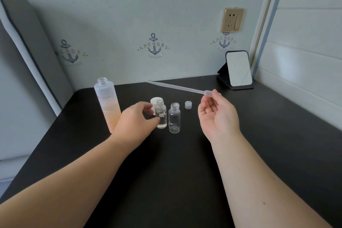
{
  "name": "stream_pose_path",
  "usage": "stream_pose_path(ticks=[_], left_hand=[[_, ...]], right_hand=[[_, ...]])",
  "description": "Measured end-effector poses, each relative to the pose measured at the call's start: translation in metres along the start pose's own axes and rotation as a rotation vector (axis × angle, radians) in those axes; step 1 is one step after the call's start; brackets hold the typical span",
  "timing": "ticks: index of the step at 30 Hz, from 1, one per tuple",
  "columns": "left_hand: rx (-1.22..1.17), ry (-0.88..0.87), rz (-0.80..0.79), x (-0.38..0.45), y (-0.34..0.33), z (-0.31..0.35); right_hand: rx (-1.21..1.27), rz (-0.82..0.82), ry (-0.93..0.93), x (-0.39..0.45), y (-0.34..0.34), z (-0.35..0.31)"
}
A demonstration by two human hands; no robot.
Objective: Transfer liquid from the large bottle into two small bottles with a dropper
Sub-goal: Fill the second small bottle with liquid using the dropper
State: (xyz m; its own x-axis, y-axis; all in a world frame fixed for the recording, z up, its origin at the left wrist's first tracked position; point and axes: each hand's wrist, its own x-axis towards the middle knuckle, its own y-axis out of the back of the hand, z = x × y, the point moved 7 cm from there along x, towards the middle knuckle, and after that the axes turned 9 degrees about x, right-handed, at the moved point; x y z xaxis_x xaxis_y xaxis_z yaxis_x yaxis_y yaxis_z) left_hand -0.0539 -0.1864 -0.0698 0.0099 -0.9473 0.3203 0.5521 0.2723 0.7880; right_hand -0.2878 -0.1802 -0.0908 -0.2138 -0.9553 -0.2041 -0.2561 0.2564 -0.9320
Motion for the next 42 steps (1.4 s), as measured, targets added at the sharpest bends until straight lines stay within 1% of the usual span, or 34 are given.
stream_pose_path(ticks=[2, 5, 8, 11, 16, 21, 27, 33, 36, 42], left_hand=[[-0.034, -0.027, 0.05, -0.006, 0.01, 0.005], [-0.018, -0.09, 0.087, -0.017, 0.016, 0.015], [-0.025, -0.117, 0.112, -0.023, 0.016, 0.026], [-0.026, -0.091, 0.049, -0.022, 0.007, 0.038], [0.083, -0.039, -0.068, -0.012, -0.012, 0.053], [0.133, 0.0, -0.097, -0.005, -0.023, 0.055], [0.14, -0.023, -0.1, -0.008, -0.016, 0.061], [0.113, -0.038, -0.039, -0.022, 0.02, 0.041], [0.081, -0.025, -0.061, -0.031, 0.032, 0.024], [-0.008, -0.026, -0.136, -0.049, 0.038, -0.001]], right_hand=[[-0.001, 0.002, 0.001, 0.0, 0.0, 0.0], [-0.007, 0.0, 0.005, 0.0, 0.0, -0.001], [-0.014, 0.004, 0.009, -0.001, 0.0, 0.0], [-0.018, 0.008, 0.015, 0.0, 0.0, -0.001], [-0.013, 0.01, 0.02, 0.0, 0.001, -0.001], [-0.018, 0.013, 0.019, 0.001, 0.001, -0.001], [-0.026, 0.013, 0.025, 0.0, 0.001, -0.002], [-0.015, 0.006, 0.019, -0.004, -0.003, 0.001], [-0.032, -0.009, 0.02, -0.006, -0.01, 0.002], [-0.149, -0.05, 0.057, -0.01, -0.023, 0.001]])
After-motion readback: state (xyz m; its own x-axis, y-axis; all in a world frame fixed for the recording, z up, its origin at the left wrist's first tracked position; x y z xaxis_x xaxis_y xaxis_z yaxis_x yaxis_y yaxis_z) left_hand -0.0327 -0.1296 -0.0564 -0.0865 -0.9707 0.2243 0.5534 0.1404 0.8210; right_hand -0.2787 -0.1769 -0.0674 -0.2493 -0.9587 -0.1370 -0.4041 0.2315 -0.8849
